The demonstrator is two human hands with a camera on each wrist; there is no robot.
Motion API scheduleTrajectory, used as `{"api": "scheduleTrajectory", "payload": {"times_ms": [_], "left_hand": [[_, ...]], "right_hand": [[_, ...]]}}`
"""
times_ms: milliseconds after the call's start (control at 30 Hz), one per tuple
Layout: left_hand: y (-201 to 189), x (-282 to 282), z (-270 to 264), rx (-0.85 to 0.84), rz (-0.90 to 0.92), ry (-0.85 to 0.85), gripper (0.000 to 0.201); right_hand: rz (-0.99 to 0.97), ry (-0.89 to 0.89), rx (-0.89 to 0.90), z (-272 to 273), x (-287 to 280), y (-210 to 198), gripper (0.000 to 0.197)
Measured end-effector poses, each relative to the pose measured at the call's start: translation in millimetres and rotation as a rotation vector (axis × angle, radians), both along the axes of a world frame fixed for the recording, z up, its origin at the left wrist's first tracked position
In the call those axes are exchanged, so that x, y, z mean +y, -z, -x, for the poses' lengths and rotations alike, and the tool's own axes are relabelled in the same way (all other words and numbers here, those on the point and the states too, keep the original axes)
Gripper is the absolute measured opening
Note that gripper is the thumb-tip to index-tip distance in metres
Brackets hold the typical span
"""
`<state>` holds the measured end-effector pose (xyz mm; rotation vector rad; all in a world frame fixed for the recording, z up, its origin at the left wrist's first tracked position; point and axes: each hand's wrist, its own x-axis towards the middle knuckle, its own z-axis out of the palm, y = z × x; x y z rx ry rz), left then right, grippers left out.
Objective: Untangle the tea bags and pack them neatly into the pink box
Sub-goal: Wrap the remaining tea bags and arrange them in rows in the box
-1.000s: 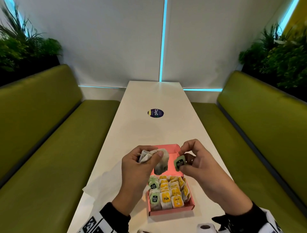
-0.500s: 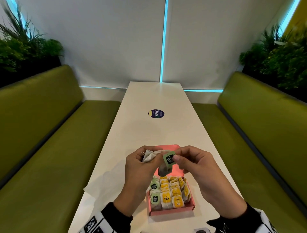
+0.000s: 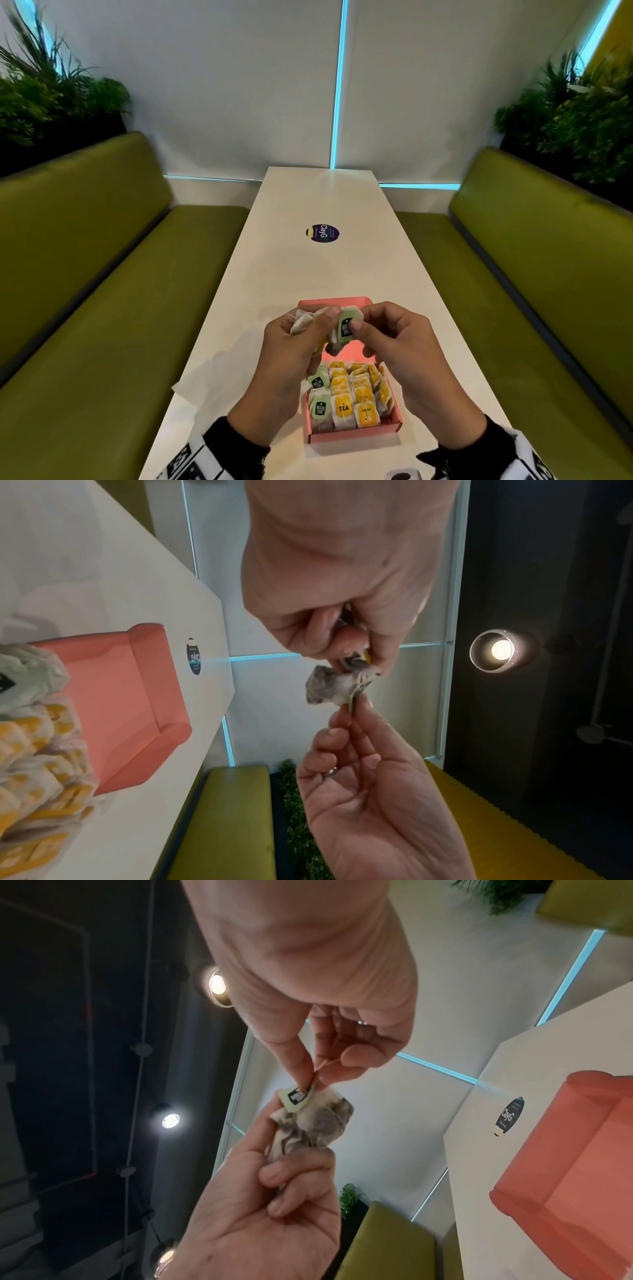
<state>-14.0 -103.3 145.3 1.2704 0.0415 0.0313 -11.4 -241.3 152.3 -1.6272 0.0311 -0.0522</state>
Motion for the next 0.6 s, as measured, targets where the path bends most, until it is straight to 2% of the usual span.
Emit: {"api": "scheduleTrajectory", "payload": {"times_ms": [100, 133, 200, 300, 367, 433, 600], "left_hand": [[0, 1, 1, -0.045, -0.048, 0.02, 0.003], [2, 1, 1, -0.064, -0.06, 0.015, 0.009], [8, 2, -1, -0.09, -0.1, -0.005, 0.016], [16, 4, -1, -0.101, -0.159, -0.009, 0.017], [24, 6, -1, -0.084, -0.173, -0.012, 0.019], [33, 9, -2, -0.061, -0.196, -0.022, 0.021], [56, 23, -9, -0.022, -0.331, 0.067, 0.017]], "right_hand": [[0.047, 0.027, 0.003, -1, 0, 3, 0.004], [0.085, 0.025, -0.003, -1, 0, 4, 0.004], [0.268, 0.001, -0.055, 0, -1, 5, 0.008], [0.658, -0.088, -0.206, -2, -5, 5, 0.03], [0.778, -0.151, -0.312, -6, -5, 5, 0.021], [0.836, -0.193, -0.349, -11, -5, 7, 0.008], [0.811, -0.3, -0.328, -20, 0, 19, 0.009]]}}
